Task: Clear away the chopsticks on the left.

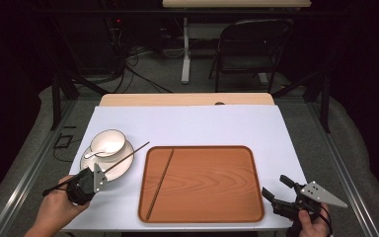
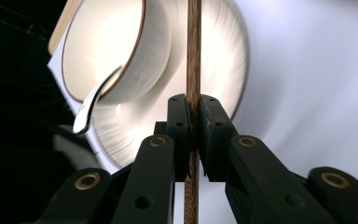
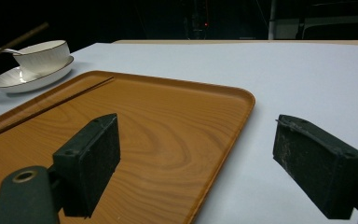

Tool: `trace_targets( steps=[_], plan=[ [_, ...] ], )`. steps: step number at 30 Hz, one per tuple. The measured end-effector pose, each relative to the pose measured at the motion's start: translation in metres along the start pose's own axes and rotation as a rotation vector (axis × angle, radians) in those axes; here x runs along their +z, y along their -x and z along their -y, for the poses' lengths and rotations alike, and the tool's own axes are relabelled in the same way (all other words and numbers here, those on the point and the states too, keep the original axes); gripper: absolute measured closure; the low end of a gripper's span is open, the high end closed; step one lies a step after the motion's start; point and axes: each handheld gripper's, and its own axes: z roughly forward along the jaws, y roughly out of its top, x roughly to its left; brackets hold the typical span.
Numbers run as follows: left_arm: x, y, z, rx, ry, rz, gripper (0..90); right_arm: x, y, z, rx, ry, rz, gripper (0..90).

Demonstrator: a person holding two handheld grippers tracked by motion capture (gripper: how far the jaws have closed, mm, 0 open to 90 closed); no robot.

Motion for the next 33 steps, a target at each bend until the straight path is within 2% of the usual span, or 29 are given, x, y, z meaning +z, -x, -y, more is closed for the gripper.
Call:
trace_targets(
  steps=[1, 4, 6, 10, 13, 17, 19, 23, 26, 29, 33],
  plan=[
    [-0.004, 0.001, -0.004, -0.047, 0.024, 0.018, 83.9, 0.000, 0.000, 0.000, 0.000, 0.000, 0.000, 14.0],
    [-0.012, 0.002, -0.010, -0.143, 0.060, 0.065, 83.9, 0.000, 0.000, 0.000, 0.001, 0.000, 0.000, 14.0],
    [-0.017, 0.001, -0.015, -0.223, 0.085, 0.114, 83.9, 0.000, 0.000, 0.000, 0.001, -0.001, 0.000, 14.0],
    [-0.023, -0.004, -0.022, -0.426, 0.142, 0.260, 83.9, 0.000, 0.000, 0.000, 0.000, 0.000, 0.000, 14.0],
    [-0.023, -0.008, -0.025, -0.556, 0.159, 0.379, 83.9, 0.000, 0.000, 0.000, 0.003, -0.002, -0.001, 14.0],
    [-0.014, -0.009, -0.027, -0.692, 0.154, 0.511, 83.9, 0.000, 0.001, 0.000, 0.004, -0.004, -0.003, 14.0],
    [-0.010, -0.006, -0.029, -0.715, 0.144, 0.531, 83.8, 0.000, 0.000, 0.000, 0.012, -0.006, -0.006, 14.0],
    [-0.004, 0.003, -0.037, -0.780, 0.138, 0.627, 83.8, 0.001, 0.001, 0.000, 0.011, -0.007, -0.008, 14.0],
    [0.003, 0.010, -0.041, -0.791, 0.110, 0.639, 83.8, 0.000, 0.001, 0.000, 0.009, -0.006, -0.008, 14.0],
    [0.011, 0.017, -0.043, -0.790, 0.080, 0.623, 83.8, 0.000, 0.001, 0.000, 0.015, -0.007, -0.010, 14.0],
    [0.024, 0.024, -0.041, -0.840, 0.049, 0.653, 83.8, 0.001, 0.001, 0.000, 0.010, -0.007, -0.011, 14.0]
  ],
)
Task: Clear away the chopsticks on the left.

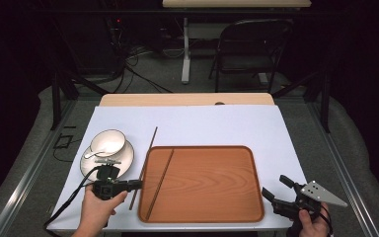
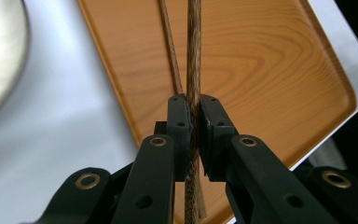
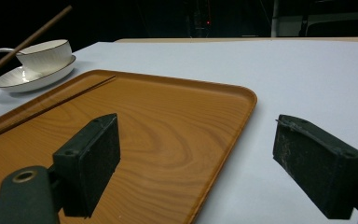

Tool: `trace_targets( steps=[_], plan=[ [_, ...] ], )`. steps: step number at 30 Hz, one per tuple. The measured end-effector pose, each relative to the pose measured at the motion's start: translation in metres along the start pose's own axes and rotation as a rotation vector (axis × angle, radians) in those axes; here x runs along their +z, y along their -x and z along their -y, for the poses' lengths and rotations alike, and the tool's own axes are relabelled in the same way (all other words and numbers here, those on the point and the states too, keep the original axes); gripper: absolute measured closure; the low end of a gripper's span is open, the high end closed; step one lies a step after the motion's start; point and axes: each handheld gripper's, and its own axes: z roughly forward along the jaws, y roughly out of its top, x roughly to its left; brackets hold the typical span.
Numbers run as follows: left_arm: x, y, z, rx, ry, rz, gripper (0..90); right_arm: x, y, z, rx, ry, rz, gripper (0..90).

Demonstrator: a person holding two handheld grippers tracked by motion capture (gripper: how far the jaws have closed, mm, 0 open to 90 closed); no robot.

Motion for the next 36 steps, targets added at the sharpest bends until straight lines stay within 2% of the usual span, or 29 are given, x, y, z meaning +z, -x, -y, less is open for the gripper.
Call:
trace_targets(
  steps=[4, 11, 13, 17, 21, 27, 30, 36],
  plan=[
    [0.012, -0.006, 0.004, -0.013, -0.028, -0.022, 83.8, 0.000, 0.000, 0.000, 0.002, 0.000, -0.001, 14.0],
    [0.022, -0.013, 0.010, -0.066, -0.051, 0.007, 83.8, 0.000, 0.000, 0.000, 0.000, 0.000, -0.001, 14.0],
    [0.024, -0.013, 0.012, -0.061, -0.060, 0.000, 83.8, 0.000, 0.000, 0.000, 0.001, 0.000, -0.001, 14.0],
    [0.028, -0.012, 0.014, -0.051, -0.090, 0.011, 83.8, 0.000, 0.000, 0.000, 0.000, -0.001, -0.002, 14.0],
    [0.032, -0.012, 0.015, -0.061, -0.101, 0.015, 83.8, 0.000, 0.000, 0.000, 0.000, -0.001, -0.003, 14.0],
    [0.036, -0.013, 0.014, -0.071, -0.100, 0.032, 83.8, 0.000, 0.001, 0.000, 0.002, -0.004, -0.004, 14.0],
    [0.038, -0.013, 0.014, -0.089, -0.079, 0.037, 83.8, 0.000, 0.001, 0.000, 0.003, -0.006, -0.005, 14.0],
    [0.045, -0.014, 0.017, -0.090, -0.093, 0.033, 83.9, 0.001, 0.001, 0.000, 0.004, -0.008, -0.007, 14.0]
  ],
)
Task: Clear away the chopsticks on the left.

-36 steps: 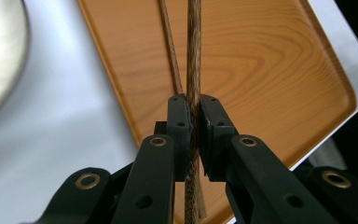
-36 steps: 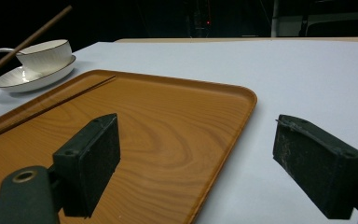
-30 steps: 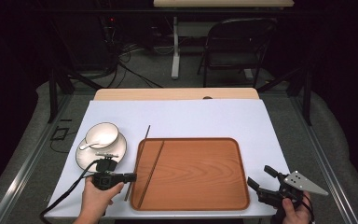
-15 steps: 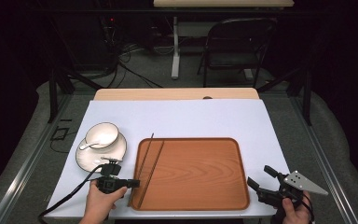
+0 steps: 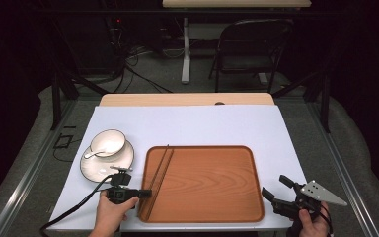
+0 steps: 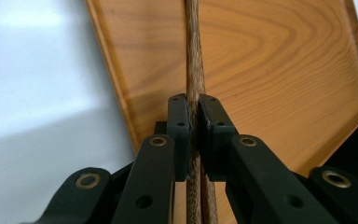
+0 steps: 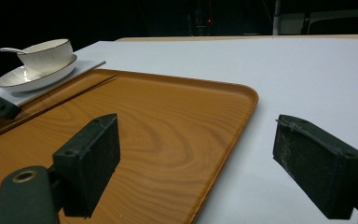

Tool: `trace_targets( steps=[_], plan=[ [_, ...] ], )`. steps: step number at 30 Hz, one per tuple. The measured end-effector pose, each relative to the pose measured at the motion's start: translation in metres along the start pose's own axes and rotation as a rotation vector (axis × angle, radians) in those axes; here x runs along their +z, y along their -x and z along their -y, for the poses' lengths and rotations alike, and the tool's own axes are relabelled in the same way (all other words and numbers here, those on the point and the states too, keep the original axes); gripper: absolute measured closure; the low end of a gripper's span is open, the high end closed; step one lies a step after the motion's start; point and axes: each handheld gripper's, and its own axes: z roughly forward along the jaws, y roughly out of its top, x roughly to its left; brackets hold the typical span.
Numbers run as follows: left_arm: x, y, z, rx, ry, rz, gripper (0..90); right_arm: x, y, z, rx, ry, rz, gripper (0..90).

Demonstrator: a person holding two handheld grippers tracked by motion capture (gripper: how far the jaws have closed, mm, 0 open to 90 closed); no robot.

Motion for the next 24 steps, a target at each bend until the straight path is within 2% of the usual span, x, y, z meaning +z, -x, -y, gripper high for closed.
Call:
trace_targets(
  steps=[5, 22, 24],
  plan=[
    [0.0050, -0.0007, 0.0018, 0.001, 0.014, -0.004, 84.0, 0.0000, 0.0000, 0.0000, 0.000, -0.001, -0.001, 14.0],
    [0.0063, 0.0021, 0.0041, -0.028, 0.039, -0.013, 84.0, -0.0003, 0.0001, 0.0000, 0.001, 0.001, 0.000, 14.0],
    [0.0062, 0.0025, 0.0040, -0.048, 0.037, -0.017, 84.0, 0.0000, 0.0002, -0.0001, 0.004, 0.001, -0.001, 14.0]
  ],
)
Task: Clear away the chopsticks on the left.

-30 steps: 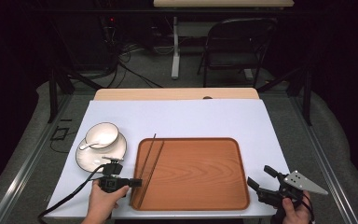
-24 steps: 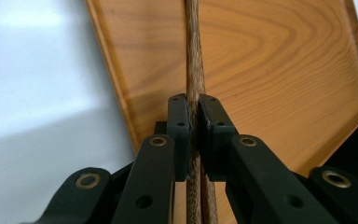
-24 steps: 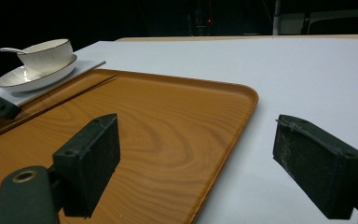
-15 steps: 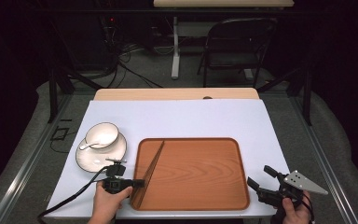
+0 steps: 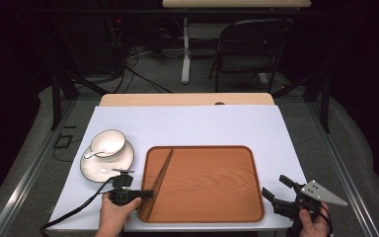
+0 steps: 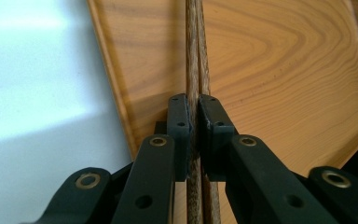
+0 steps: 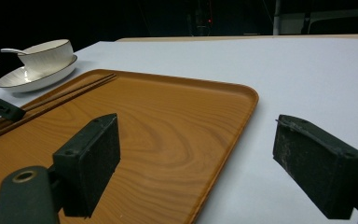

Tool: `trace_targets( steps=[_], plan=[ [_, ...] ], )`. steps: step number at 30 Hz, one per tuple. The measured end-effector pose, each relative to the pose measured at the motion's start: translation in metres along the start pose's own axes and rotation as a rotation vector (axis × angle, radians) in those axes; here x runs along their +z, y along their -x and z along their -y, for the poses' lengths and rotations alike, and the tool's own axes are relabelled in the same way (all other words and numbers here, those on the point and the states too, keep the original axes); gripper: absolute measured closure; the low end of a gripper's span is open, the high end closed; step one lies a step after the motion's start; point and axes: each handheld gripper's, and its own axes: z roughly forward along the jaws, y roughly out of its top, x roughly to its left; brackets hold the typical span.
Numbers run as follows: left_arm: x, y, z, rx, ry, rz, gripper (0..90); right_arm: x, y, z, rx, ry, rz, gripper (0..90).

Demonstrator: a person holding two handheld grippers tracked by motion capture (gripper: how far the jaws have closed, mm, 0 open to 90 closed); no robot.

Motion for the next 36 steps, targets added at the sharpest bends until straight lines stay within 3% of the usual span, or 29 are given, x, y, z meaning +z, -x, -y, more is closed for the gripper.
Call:
trace_targets(
  steps=[17, 23, 36],
  plan=[
    [0.004, 0.001, -0.003, -0.025, 0.039, 0.001, 81.8, -0.001, 0.000, 0.000, 0.004, 0.004, 0.000, 14.0],
    [0.002, 0.001, -0.001, -0.006, 0.045, -0.025, 82.1, -0.001, 0.000, 0.000, 0.007, 0.006, -0.001, 14.0],
    [-0.002, 0.005, 0.007, 0.028, 0.022, -0.009, 77.2, -0.001, 0.001, 0.000, 0.009, 0.001, -0.003, 14.0]
  ],
)
